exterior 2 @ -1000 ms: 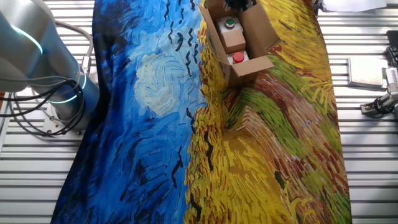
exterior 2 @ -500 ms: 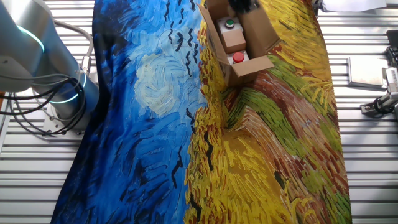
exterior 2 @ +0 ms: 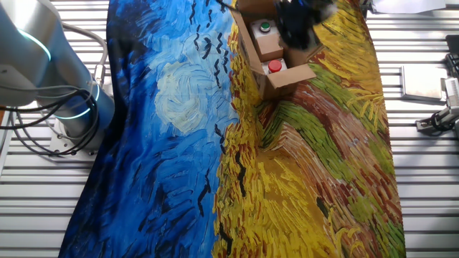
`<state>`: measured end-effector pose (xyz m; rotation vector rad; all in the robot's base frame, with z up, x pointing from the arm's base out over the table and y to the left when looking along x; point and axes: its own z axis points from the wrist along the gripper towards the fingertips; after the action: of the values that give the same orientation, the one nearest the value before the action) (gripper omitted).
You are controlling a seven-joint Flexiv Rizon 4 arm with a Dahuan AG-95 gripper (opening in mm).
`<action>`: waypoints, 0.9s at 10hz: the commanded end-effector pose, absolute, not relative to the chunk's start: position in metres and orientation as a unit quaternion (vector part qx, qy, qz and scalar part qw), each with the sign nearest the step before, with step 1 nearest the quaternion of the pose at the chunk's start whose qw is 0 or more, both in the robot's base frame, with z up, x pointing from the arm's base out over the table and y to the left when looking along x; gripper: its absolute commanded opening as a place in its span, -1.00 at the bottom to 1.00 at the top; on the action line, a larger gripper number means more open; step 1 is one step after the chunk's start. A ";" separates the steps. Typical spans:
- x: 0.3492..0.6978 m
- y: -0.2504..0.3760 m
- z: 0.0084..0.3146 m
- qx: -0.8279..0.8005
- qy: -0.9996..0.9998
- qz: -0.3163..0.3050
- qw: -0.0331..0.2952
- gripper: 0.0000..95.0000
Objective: Open a box
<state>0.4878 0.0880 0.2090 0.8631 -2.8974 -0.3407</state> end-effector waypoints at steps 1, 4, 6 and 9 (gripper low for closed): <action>0.489 0.081 0.209 0.339 -0.935 -0.089 0.053 -1.00; 0.474 0.124 0.195 0.271 -0.958 -0.080 0.048 -1.00; 0.478 0.097 0.193 0.283 -0.955 -0.077 0.039 -1.00; 0.493 0.020 0.196 0.348 -0.933 -0.079 0.035 -1.00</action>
<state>0.4795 0.0734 0.1893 1.0286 -2.8705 -0.2112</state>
